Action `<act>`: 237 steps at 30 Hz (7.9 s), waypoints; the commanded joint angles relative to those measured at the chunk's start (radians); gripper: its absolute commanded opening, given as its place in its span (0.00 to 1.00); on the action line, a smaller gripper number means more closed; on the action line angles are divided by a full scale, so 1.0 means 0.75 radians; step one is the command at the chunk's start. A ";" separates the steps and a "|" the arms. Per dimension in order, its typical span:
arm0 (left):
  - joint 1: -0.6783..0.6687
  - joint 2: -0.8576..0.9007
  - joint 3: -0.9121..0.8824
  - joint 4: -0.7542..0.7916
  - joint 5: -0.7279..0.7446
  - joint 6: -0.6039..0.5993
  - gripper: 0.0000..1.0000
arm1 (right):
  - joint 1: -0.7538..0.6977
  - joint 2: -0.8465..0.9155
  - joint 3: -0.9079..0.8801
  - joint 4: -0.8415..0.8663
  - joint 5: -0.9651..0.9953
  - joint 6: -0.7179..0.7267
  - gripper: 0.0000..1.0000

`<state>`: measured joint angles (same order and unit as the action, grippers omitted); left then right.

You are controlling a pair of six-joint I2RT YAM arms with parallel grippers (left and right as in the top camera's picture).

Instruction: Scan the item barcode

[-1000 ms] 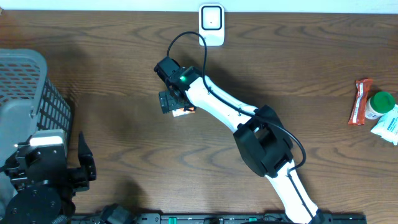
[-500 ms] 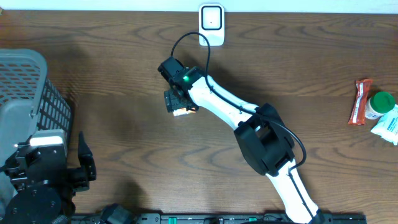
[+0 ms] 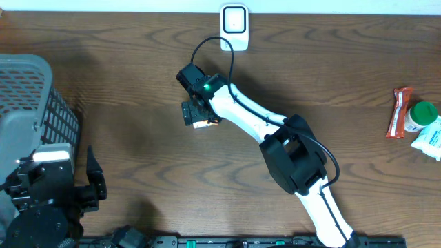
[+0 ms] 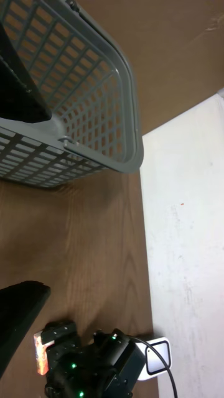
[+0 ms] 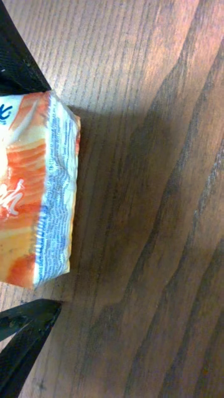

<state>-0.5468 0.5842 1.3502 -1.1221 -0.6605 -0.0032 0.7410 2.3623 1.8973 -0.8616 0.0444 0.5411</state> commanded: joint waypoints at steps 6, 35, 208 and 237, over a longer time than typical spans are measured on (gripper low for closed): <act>0.001 -0.010 0.002 -0.002 -0.007 -0.003 0.82 | -0.013 0.019 -0.136 0.064 -0.006 0.006 0.96; 0.001 -0.010 0.002 -0.002 -0.007 -0.003 0.82 | -0.112 0.019 0.161 -0.371 -0.107 -0.035 0.66; 0.001 -0.010 0.002 -0.005 -0.007 -0.003 0.82 | -0.402 -0.222 0.577 0.085 0.187 -0.425 0.49; 0.001 -0.010 0.002 -0.005 -0.007 -0.003 0.82 | -0.420 0.154 0.342 1.081 0.293 -0.384 0.55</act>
<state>-0.5468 0.5842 1.3502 -1.1252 -0.6605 -0.0032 0.4320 2.4519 2.1593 -0.0666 0.2436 0.2234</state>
